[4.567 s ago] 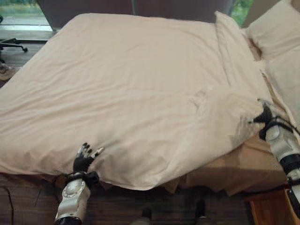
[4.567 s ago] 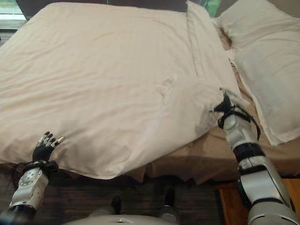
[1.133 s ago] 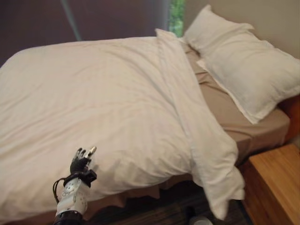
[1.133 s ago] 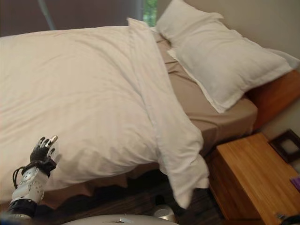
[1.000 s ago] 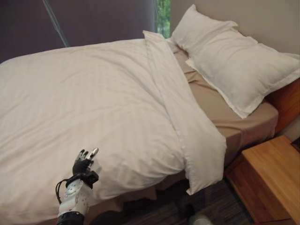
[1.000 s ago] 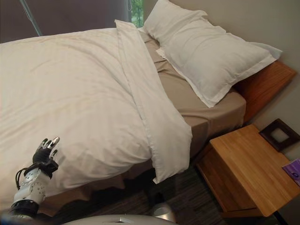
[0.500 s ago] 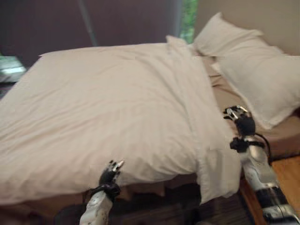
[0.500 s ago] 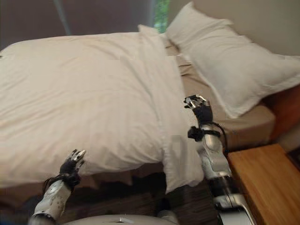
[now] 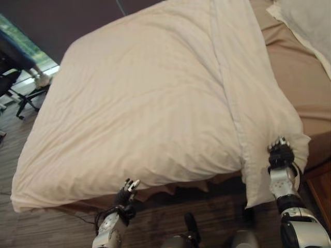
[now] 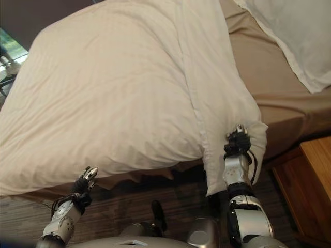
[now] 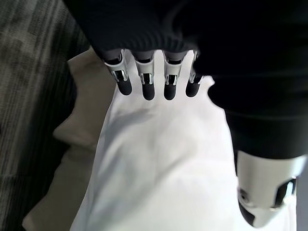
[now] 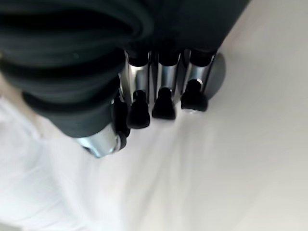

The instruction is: Making the bed.

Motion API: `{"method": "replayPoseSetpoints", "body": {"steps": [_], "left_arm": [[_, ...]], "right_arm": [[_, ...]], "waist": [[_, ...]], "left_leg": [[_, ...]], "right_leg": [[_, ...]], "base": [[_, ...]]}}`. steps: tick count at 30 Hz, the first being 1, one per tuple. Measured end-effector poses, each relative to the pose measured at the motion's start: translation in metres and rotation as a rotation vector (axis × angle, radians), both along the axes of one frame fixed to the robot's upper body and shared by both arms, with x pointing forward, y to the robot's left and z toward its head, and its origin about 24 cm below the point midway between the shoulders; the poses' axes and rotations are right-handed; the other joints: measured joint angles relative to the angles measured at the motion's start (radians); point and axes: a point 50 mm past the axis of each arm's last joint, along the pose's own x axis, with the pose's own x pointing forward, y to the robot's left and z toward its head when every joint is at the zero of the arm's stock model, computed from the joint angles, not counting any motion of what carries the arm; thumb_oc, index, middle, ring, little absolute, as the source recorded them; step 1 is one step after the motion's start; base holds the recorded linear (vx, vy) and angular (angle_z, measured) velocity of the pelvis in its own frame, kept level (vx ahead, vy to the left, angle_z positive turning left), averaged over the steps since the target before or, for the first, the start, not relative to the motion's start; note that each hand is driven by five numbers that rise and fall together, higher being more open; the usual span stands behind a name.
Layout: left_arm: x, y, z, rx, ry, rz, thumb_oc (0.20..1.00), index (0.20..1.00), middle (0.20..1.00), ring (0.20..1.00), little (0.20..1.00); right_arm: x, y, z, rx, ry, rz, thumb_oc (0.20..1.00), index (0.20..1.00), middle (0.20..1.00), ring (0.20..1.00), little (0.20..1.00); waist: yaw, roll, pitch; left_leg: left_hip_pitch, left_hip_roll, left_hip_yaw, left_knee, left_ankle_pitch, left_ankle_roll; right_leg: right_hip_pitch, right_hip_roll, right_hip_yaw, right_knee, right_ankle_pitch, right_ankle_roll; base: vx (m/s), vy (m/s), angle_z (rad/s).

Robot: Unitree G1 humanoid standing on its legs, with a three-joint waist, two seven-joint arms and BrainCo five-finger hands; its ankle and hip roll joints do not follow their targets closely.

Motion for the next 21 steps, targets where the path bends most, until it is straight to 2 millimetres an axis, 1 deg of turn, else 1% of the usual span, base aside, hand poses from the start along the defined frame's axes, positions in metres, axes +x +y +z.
{"method": "replayPoseSetpoints", "body": {"steps": [1, 2, 3, 4, 5, 6, 7, 8, 9, 10, 11, 12, 13, 14, 15, 17, 18, 19, 20, 21], "left_arm": [[0.007, -0.004, -0.002, -0.013, 0.011, 0.001, 1.0, 1.0, 1.0, 1.0, 1.0], [0.016, -0.009, 0.001, -0.023, -0.009, -0.005, 1.0, 1.0, 1.0, 1.0, 1.0], [0.025, -0.013, 0.005, -0.037, -0.029, -0.003, 1.0, 1.0, 1.0, 1.0, 1.0], [0.022, -0.011, 0.003, -0.058, -0.021, 0.021, 1.0, 1.0, 1.0, 1.0, 1.0], [0.02, -0.01, 0.002, -0.058, -0.018, 0.027, 1.0, 1.0, 1.0, 1.0, 1.0], [0.017, -0.007, 0.001, -0.053, -0.013, 0.033, 1.0, 1.0, 1.0, 1.0, 1.0], [0.014, -0.003, 0.0, -0.049, -0.008, 0.044, 1.0, 1.0, 1.0, 1.0, 1.0], [0.008, -0.001, -0.002, -0.042, 0.006, 0.051, 1.0, 1.0, 1.0, 1.0, 1.0], [0.004, 0.0, -0.003, -0.036, 0.011, 0.046, 1.0, 1.0, 1.0, 1.0, 1.0], [0.001, -0.001, -0.004, -0.032, 0.012, 0.038, 1.0, 1.0, 1.0, 1.0, 1.0], [-0.006, 0.0, -0.006, -0.019, 0.026, 0.028, 1.0, 1.0, 1.0, 1.0, 1.0], [-0.013, 0.001, -0.009, -0.009, 0.043, 0.018, 1.0, 1.0, 1.0, 1.0, 1.0], [-0.021, 0.001, -0.013, -0.001, 0.068, 0.009, 1.0, 1.0, 1.0, 1.0, 1.0], [-0.027, 0.001, -0.016, 0.01, 0.088, -0.005, 1.0, 1.0, 1.0, 1.0, 1.0], [-0.035, -0.005, -0.021, 0.017, 0.121, -0.052, 1.0, 1.0, 1.0, 1.0, 1.0], [-0.042, -0.011, -0.023, 0.03, 0.136, -0.105, 1.0, 1.0, 1.0, 1.0, 1.0], [-0.05, -0.016, -0.027, 0.037, 0.163, -0.152, 1.0, 1.0, 1.0, 1.0, 1.0], [-0.055, -0.02, -0.03, 0.046, 0.182, -0.18, 1.0, 1.0, 1.0, 1.0, 1.0], [-0.057, -0.023, -0.031, 0.063, 0.197, -0.217, 1.0, 1.0, 1.0, 1.0, 1.0], [-0.057, -0.028, -0.032, 0.085, 0.204, -0.266, 1.0, 1.0, 1.0, 1.0, 1.0]], "right_arm": [[-0.015, 0.007, -0.026, 0.029, 0.141, 0.045, 0.2, 0.2, 0.2, 0.2, 0.2], [-0.029, 0.014, -0.042, 0.056, 0.206, 0.057, 0.2, 0.2, 0.2, 0.2, 0.2], [-0.065, 0.013, -0.071, 0.064, 0.348, 0.074, 0.2, 0.2, 0.2, 0.2, 0.2], [-0.106, 0.002, -0.093, 0.055, 0.522, 0.065, 0.2, 0.2, 0.2, 0.2, 0.2], [-0.121, -0.005, -0.098, 0.021, 0.584, 0.075, 0.454, 0.454, 0.454, 0.454, 0.454], [-0.129, -0.008, -0.1, -0.02, 0.628, 0.105, 1.0, 1.0, 1.0, 1.0, 1.0], [-0.132, -0.013, -0.099, -0.09, 0.668, 0.156, 1.0, 1.0, 1.0, 1.0, 1.0], [-0.135, -0.022, -0.093, -0.337, 0.747, 0.365, 1.0, 1.0, 1.0, 1.0, 1.0], [-0.133, -0.024, -0.087, -0.486, 0.751, 0.494, 1.0, 1.0, 1.0, 1.0, 1.0], [-0.131, -0.021, -0.083, -0.569, 0.736, 0.572, 1.0, 1.0, 1.0, 1.0, 1.0], [-0.127, -0.017, -0.078, -0.647, 0.708, 0.634, 1.0, 1.0, 1.0, 1.0, 1.0], [-0.124, -0.013, -0.075, -0.693, 0.685, 0.672, 1.0, 1.0, 1.0, 1.0, 1.0], [-0.12, -0.005, -0.074, -0.748, 0.669, 0.722, 1.0, 1.0, 1.0, 1.0, 1.0], [-0.117, 0.005, -0.072, -0.796, 0.636, 0.782, 1.0, 1.0, 1.0, 1.0, 1.0], [-0.111, 0.023, -0.07, -0.835, 0.584, 0.851, 1.0, 1.0, 1.0, 1.0, 1.0], [-0.108, 0.042, -0.061, -0.91, 0.493, 0.942, 1.0, 1.0, 1.0, 1.0, 1.0], [-0.11, 0.058, -0.064, -0.89, 0.448, 0.981, 1.0, 1.0, 1.0, 1.0, 1.0], [-0.111, 0.069, -0.067, -0.86, 0.442, 1.0, 1.0, 1.0, 1.0, 1.0, 1.0], [-0.116, 0.081, -0.074, -0.825, 0.449, 1.03, 1.0, 1.0, 1.0, 1.0, 1.0], [-0.124, 0.093, -0.081, -0.788, 0.457, 1.067, 1.0, 1.0, 1.0, 1.0, 1.0]], "waist": [[-0.005, -0.006, 0.004], [-0.013, -0.008, 0.005], [-0.025, -0.012, 0.007], [-0.028, -0.024, 0.013], [-0.03, -0.03, 0.018], [-0.035, -0.031, 0.016], [-0.046, -0.048, 0.024], [-0.056, -0.078, 0.03], [-0.056, -0.105, 0.035], [-0.056, -0.123, 0.029], [-0.057, -0.141, 0.019], [-0.055, -0.166, 0.005], [-0.054, -0.2, -0.02], [-0.052, -0.224, -0.033], [-0.051, -0.269, -0.063], [-0.051, -0.286, -0.075], [-0.05, -0.29, -0.092], [-0.046, -0.301, -0.114], [-0.044, -0.302, -0.128], [-0.032, -0.301, -0.152]], "left_leg": [[0.001, 0.002, 0.013, 0.0, -0.001, -0.001], [0.004, 0.004, 0.018, 0.0, -0.002, -0.002], [0.009, 0.004, 0.019, 0.0, -0.006, -0.008], [0.02, 0.004, 0.021, 0.0, -0.01, -0.013], [0.026, 0.004, 0.02, 0.0, -0.01, -0.013], [0.031, 0.005, 0.024, 0.0, -0.01, -0.013], [0.035, 0.007, 0.03, 0.0, -0.01, -0.014], [0.048, 0.013, 0.033, 0.0, -0.01, -0.014], [0.068, 0.018, 0.033, 0.0, -0.01, -0.014], [0.082, 0.024, 0.035, 0.0, -0.012, -0.016], [0.1, 0.03, 0.038, 0.0, -0.013, -0.018], [0.111, 0.036, 0.04, 0.0, -0.015, -0.021], [0.115, 0.045, 0.042, 0.0, -0.017, -0.021], [0.123, 0.047, 0.042, 0.0, -0.017, -0.02], [0.132, 0.051, 0.043, 0.0, -0.018, -0.018], [0.157, 0.049, 0.041, 0.0, -0.02, -0.019], [0.18, 0.049, 0.041, 0.0, -0.024, -0.024], [0.189, 0.05, 0.04, 0.0, -0.025, -0.025], [0.195, 0.049, 0.036, 0.0, -0.026, -0.025], [0.193, 0.047, 0.02, 0.0, -0.025, -0.025]], "right_leg": [[-0.006, 0.0, 0.01, -0.001, 0.001, -0.001], [-0.008, 0.001, 0.018, 0.0, 0.002, -0.002], [-0.003, 0.001, 0.022, 0.0, -0.001, -0.004], [0.007, 0.001, 0.022, -0.001, -0.004, -0.003], [0.014, 0.001, 0.021, -0.001, -0.004, -0.004], [0.015, 0.001, 0.023, -0.001, -0.004, -0.003], [0.016, 0.003, 0.028, -0.003, -0.006, 0.0], [0.03, 0.009, 0.028, -0.001, -0.005, -0.001], [0.047, 0.014, 0.027, -0.001, -0.006, -0.001], [0.059, 0.02, 0.029, -0.005, -0.009, -0.005], [0.075, 0.026, 0.03, -0.005, -0.011, -0.008], [0.085, 0.029, 0.034, -0.005, -0.015, -0.01], [0.087, 0.04, 0.037, -0.005, -0.016, -0.011], [0.094, 0.042, 0.041, -0.005, -0.016, -0.012], [0.103, 0.048, 0.039, -0.005, -0.014, -0.015], [0.129, 0.046, 0.037, -0.005, -0.016, -0.016], [0.149, 0.043, 0.041, -0.005, -0.02, -0.017], [0.159, 0.044, 0.036, -0.006, -0.022, -0.015], [0.168, 0.043, 0.035, -0.006, -0.025, -0.013], [0.172, 0.04, 0.033, -0.006, -0.043, -0.002]], "base": [[0.01, 0.016, -0.19], [0.05, 0.031, -0.17], [0.04, 0.011, -0.09], [0.0, 0.0, 0.0], [0.0, -0.029, -0.07], [0.0, -0.032, -0.1], [0.03, -0.048, -0.12], [0.04, -0.044, -0.09], [0.03, -0.031, -0.06], [0.02, -0.001, -0.08], [0.03, -0.012, -0.1], [0.04, -0.009, -0.13], [0.03, -0.007, -0.1], [0.01, 0.011, -0.09], [0.0, 0.0, 0.0], [0.0, 0.0, 0.0], [0.0, 0.0, 0.0], [0.01, 0.032, 0.04], [0.0, 0.02, 0.14], [0.0, 0.03, 0.19]]}}
